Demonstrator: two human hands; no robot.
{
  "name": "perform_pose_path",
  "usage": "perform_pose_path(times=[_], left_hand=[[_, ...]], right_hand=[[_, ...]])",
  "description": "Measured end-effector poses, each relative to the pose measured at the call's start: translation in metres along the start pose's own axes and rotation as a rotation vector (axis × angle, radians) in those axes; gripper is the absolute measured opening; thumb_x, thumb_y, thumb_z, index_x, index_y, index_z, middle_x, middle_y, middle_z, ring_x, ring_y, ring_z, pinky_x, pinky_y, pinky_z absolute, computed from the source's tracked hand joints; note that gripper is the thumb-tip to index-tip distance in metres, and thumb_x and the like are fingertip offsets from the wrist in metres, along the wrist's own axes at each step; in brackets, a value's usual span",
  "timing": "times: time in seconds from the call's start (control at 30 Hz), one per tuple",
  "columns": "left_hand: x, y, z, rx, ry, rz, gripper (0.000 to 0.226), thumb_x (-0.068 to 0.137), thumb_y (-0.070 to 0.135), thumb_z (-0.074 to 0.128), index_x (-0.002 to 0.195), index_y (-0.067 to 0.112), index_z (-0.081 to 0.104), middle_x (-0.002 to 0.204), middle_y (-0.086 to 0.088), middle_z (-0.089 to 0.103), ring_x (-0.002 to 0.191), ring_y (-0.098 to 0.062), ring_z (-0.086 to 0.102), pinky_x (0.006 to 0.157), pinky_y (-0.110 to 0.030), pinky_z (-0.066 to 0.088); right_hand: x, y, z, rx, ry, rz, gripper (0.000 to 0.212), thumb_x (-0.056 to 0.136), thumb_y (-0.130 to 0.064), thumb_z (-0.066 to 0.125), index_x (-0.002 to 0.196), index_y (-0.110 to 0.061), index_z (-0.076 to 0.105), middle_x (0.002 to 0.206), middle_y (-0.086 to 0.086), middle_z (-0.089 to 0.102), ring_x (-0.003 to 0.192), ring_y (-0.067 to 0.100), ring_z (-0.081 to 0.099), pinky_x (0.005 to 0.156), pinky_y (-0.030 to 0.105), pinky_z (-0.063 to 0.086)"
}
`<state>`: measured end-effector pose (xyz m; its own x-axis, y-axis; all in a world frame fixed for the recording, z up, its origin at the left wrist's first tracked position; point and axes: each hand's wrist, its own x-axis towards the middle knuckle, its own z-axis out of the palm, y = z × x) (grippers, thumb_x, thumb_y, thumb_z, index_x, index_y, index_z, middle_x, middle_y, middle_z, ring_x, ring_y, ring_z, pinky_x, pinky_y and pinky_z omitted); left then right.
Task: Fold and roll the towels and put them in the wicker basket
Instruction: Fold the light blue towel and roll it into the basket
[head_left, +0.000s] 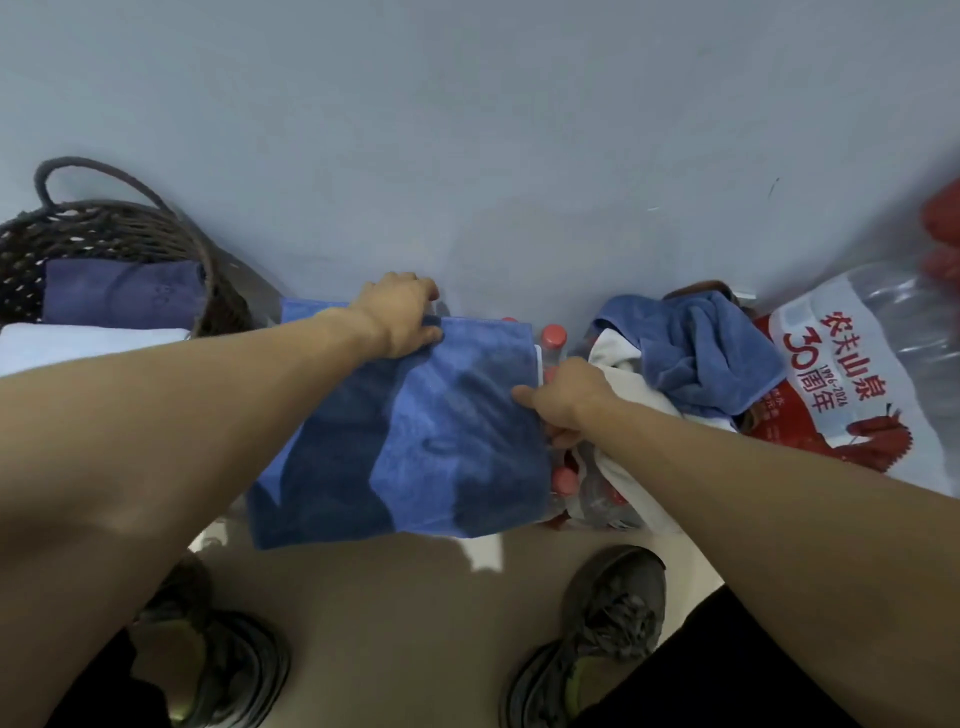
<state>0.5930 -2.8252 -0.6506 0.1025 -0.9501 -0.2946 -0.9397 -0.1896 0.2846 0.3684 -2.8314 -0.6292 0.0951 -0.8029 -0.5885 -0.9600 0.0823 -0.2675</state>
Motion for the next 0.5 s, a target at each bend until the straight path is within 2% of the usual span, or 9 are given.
perform_pose_path(times=[0.07, 0.13, 0.23, 0.27, 0.33, 0.4, 0.5], left_hand=[[0.011, 0.007, -0.005, -0.007, -0.045, 0.019, 0.047, 0.084, 0.041, 0.070, 0.122, 0.013, 0.061, 0.121, -0.010, 0.064, 0.114, -0.031, 0.056, 0.098, -0.039, 0.047], [0.018, 0.015, -0.006, -0.040, -0.119, 0.027, 0.041, 0.081, 0.039, 0.075, 0.112, 0.015, 0.065, 0.111, -0.005, 0.067, 0.104, -0.028, 0.061, 0.092, -0.036, 0.051], [0.026, 0.018, -0.001, -0.100, -0.156, 0.036, 0.034, 0.077, 0.033, 0.081, 0.101, 0.016, 0.064, 0.101, -0.002, 0.065, 0.091, -0.022, 0.060, 0.079, -0.028, 0.048], [0.029, 0.017, -0.001, -0.127, -0.155, 0.035, 0.031, 0.076, 0.030, 0.082, 0.097, 0.017, 0.063, 0.097, -0.001, 0.064, 0.089, -0.021, 0.060, 0.077, -0.026, 0.046], [0.032, 0.015, -0.003, -0.165, -0.153, 0.050, 0.026, 0.074, 0.025, 0.083, 0.090, 0.019, 0.062, 0.090, 0.001, 0.063, 0.085, -0.019, 0.060, 0.075, -0.023, 0.045], [0.032, 0.011, -0.005, -0.200, -0.147, 0.076, 0.021, 0.074, 0.019, 0.083, 0.084, 0.020, 0.064, 0.081, 0.004, 0.063, 0.077, -0.015, 0.059, 0.070, -0.021, 0.044], [0.028, 0.009, -0.012, -0.276, -0.130, 0.119, 0.014, 0.077, 0.014, 0.079, 0.078, 0.021, 0.067, 0.069, 0.010, 0.061, 0.064, -0.010, 0.056, 0.058, -0.014, 0.041]], right_hand=[[0.004, -0.007, -0.001, -0.019, 0.015, -0.028, 0.034, 0.092, -0.042, 0.062, 0.083, -0.011, 0.051, 0.101, 0.012, 0.068, 0.090, 0.031, 0.068, 0.081, 0.037, 0.057], [0.008, -0.014, -0.003, -0.073, 0.027, -0.053, 0.029, 0.096, -0.040, 0.057, 0.096, -0.012, 0.056, 0.111, 0.012, 0.064, 0.098, 0.029, 0.063, 0.080, 0.034, 0.052], [0.020, -0.019, -0.006, 0.041, 0.039, -0.020, 0.043, 0.089, -0.039, 0.066, 0.116, -0.009, 0.049, 0.110, 0.011, 0.059, 0.082, 0.023, 0.055, 0.057, 0.026, 0.043], [0.023, -0.021, -0.007, 0.065, 0.042, -0.012, 0.052, 0.086, -0.036, 0.069, 0.123, -0.007, 0.047, 0.111, 0.011, 0.059, 0.083, 0.023, 0.055, 0.056, 0.027, 0.043], [0.032, -0.024, -0.010, 0.068, 0.032, 0.008, 0.062, 0.083, -0.032, 0.073, 0.131, -0.002, 0.046, 0.119, 0.012, 0.061, 0.096, 0.027, 0.062, 0.067, 0.031, 0.049], [0.038, -0.025, -0.012, 0.075, 0.047, 0.013, 0.062, 0.082, -0.027, 0.073, 0.132, -0.001, 0.047, 0.123, 0.015, 0.062, 0.107, 0.030, 0.063, 0.079, 0.034, 0.053], [0.043, -0.028, -0.015, 0.091, 0.068, -0.057, 0.066, 0.083, -0.023, 0.074, 0.137, -0.009, 0.040, 0.130, 0.013, 0.053, 0.113, 0.031, 0.057, 0.090, 0.037, 0.052]])
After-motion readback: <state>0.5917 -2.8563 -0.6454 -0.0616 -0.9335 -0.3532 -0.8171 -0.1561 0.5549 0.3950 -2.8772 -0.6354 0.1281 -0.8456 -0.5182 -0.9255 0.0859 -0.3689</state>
